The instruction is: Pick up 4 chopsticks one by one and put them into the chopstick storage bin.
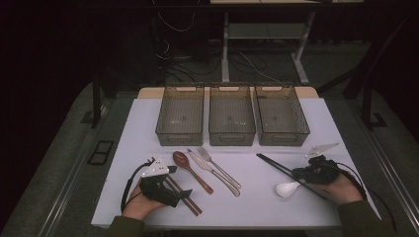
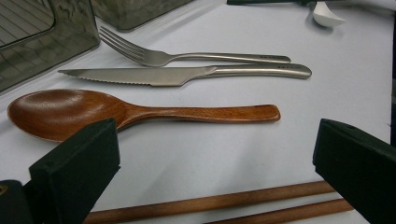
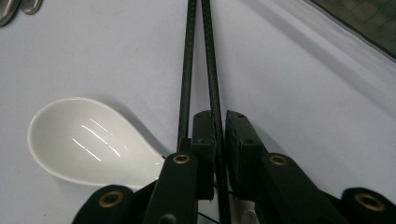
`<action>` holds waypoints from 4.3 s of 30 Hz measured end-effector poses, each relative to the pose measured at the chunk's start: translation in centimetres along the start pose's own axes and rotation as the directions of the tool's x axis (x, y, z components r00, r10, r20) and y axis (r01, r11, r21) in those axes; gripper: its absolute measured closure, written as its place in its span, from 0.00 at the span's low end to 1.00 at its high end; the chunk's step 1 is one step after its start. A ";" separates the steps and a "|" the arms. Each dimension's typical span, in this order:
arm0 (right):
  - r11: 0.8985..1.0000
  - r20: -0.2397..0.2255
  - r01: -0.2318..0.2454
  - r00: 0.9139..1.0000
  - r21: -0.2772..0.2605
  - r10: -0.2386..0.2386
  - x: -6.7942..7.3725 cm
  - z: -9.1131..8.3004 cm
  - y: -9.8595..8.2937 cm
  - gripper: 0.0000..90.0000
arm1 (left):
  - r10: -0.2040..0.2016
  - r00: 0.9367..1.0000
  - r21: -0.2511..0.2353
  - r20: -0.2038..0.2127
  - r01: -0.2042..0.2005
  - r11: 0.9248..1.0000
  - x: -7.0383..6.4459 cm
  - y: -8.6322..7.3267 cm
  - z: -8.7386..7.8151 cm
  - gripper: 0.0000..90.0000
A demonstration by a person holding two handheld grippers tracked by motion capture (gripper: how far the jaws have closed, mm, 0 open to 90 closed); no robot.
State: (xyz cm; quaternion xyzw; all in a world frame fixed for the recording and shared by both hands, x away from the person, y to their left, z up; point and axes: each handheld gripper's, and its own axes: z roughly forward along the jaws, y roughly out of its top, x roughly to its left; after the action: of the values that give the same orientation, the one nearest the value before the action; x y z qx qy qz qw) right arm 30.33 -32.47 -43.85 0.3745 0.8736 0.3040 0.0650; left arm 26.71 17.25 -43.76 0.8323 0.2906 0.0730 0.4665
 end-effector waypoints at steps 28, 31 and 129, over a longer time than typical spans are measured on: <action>0.997 0.017 0.068 0.998 0.021 -0.068 0.2 0.3 0.2 0.94 | 0.001 1.000 0.005 0.004 -0.001 1.000 0.0 0.0 0.1 0.00; 0.997 0.014 0.071 0.997 0.019 -0.071 0.1 0.2 0.1 0.94 | 0.001 1.000 0.006 0.004 -0.001 1.000 0.0 0.0 0.1 0.00; 0.978 -0.125 0.089 0.986 -0.189 -0.114 1.7 -0.7 15.6 0.95 | -0.007 1.000 -0.035 0.000 0.007 0.999 -0.2 0.0 0.4 0.00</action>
State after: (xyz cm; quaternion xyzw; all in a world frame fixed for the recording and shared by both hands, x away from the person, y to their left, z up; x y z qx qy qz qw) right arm 38.48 -23.30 -34.06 0.3003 0.8624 0.4036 0.0554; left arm 26.70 16.86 -43.90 0.8228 0.2924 0.0767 0.4813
